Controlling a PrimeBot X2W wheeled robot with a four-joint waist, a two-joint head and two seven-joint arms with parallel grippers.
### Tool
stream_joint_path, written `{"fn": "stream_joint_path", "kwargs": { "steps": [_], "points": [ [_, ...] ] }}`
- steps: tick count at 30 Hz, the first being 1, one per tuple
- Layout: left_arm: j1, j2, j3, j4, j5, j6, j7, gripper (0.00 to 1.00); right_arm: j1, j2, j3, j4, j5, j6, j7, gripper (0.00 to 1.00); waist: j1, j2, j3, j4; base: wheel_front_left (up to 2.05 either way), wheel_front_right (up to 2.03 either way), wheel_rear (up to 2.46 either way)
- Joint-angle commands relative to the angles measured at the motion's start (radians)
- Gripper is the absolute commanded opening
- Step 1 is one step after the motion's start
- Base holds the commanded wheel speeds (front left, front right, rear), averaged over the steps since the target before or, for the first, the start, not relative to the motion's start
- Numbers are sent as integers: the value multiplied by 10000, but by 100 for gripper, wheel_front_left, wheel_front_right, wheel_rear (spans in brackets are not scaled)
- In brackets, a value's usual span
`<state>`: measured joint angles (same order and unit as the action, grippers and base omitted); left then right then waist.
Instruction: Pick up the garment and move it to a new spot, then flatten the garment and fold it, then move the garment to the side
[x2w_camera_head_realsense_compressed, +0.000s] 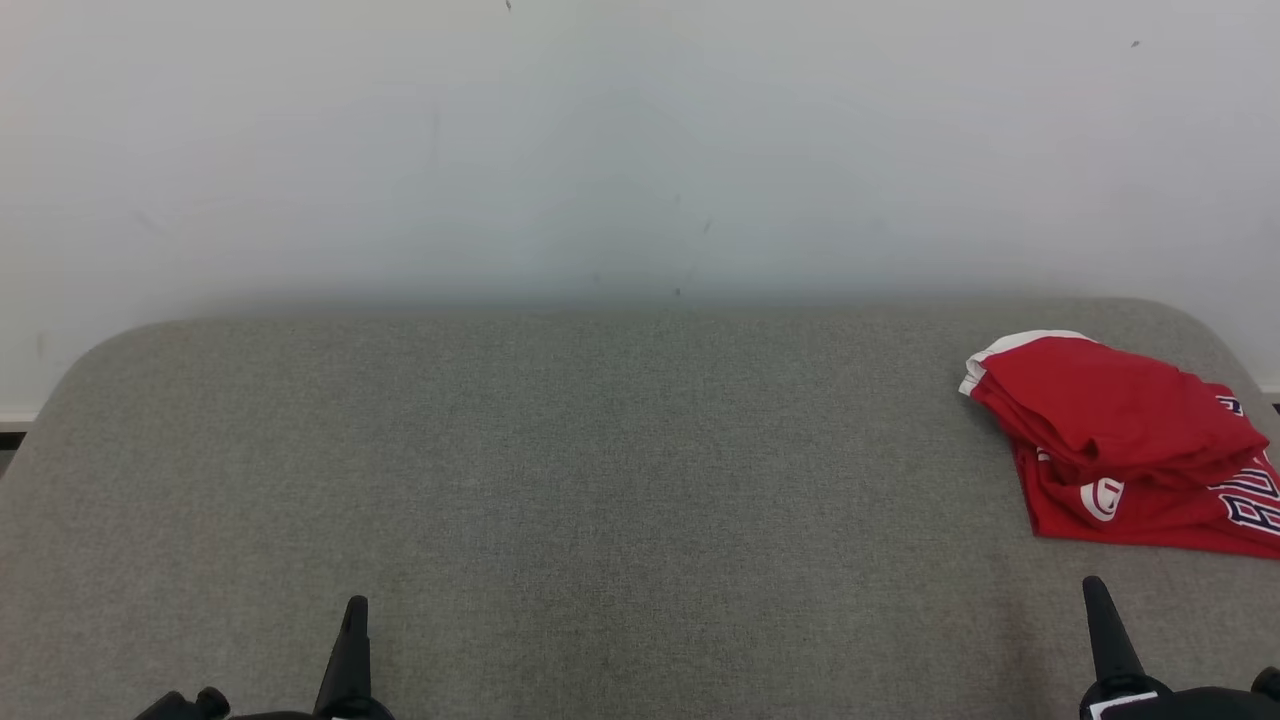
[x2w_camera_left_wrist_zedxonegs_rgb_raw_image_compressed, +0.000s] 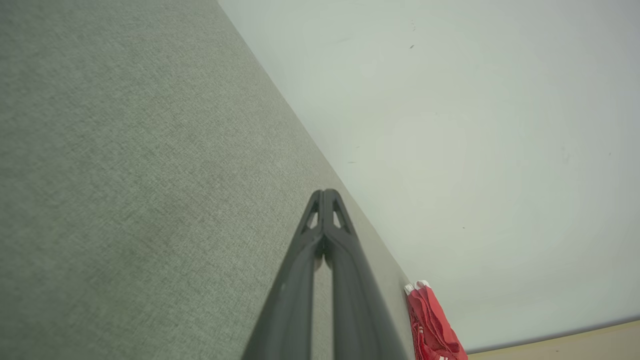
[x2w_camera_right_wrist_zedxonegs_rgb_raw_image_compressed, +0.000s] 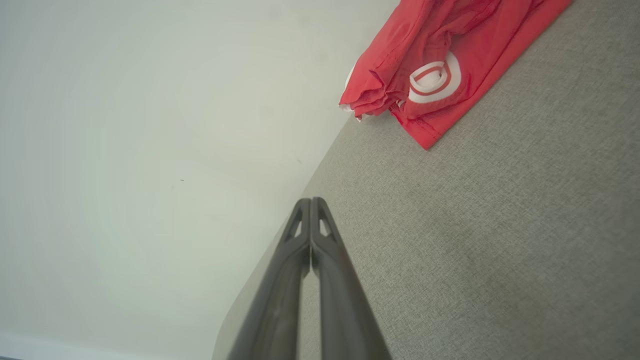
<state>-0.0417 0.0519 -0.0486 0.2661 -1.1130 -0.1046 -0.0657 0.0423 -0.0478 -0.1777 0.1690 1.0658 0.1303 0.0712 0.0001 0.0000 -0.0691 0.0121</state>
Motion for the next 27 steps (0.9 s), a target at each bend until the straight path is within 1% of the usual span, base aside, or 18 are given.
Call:
{"fn": "stream_joint_path", "kwargs": {
  "steps": [1,27],
  "points": [
    [-248,0,48,-134,-229,-19,47,0,-193,-27,-61,-135,237,5,53,0,-1,0,12,-2,0,0,0],
    [-499,-10,104,-210,-2593,-153,580,0,-268,-31,-367,-274,2823,6,527,0,-1,0,293,-52,0,0,0]
  ]
}}
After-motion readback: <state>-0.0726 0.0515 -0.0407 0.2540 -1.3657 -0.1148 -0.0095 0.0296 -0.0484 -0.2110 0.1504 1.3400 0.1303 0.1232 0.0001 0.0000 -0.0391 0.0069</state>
